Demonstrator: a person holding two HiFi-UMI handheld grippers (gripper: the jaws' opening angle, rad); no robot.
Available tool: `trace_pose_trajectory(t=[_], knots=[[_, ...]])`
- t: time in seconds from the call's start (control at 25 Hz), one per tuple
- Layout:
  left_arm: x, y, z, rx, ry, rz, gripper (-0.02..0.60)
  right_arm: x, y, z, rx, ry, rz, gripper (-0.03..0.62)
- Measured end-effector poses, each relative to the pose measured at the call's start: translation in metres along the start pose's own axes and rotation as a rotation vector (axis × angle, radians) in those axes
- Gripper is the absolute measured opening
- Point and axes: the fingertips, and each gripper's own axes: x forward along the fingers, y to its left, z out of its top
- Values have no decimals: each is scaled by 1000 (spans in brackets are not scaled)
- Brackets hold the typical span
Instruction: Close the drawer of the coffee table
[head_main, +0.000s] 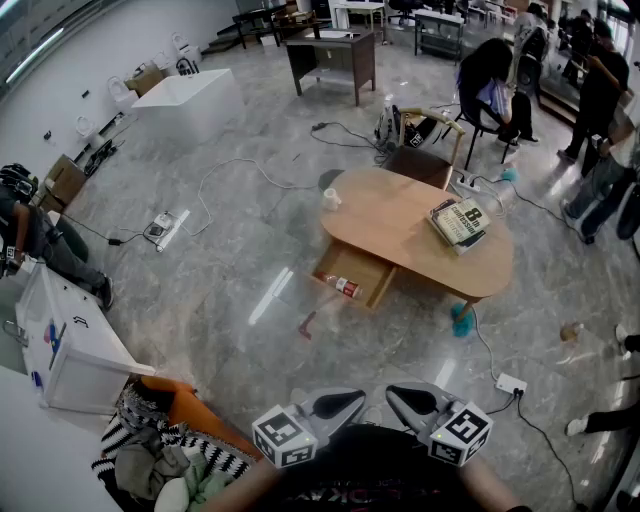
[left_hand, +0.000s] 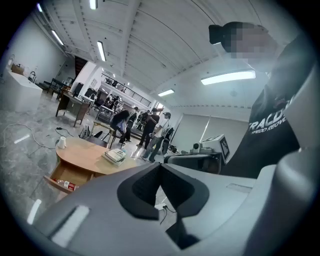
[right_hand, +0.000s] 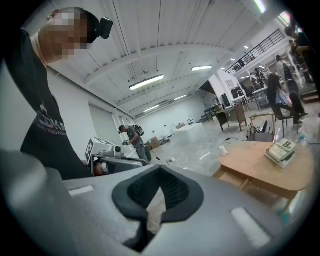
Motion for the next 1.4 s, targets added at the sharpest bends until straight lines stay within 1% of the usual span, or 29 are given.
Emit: trace_pose_trajectory(t=[0.4,0.68,0.84,0.92,1.12,1.4], knots=[[2,-5,4,4,-9,8,-2,-5,-1,2,-8,5,5,-2],[-2,-6,5,13,-16,2,-2,-2,5,7,12,-23,50,-2],[-1,-9,4,25,-12,1,0,-1,4,7,-1,-30,59,-2],[-2,-7,6,28,-18,11,0,-1,3,8,-5,-27,54,-2],[-14,3,18,25,-63,56,0,2,-2,18,-39,-66,37,-2],[-35,14,26,47,-84,122,0,14,4,25,-48,-98,70,-2]])
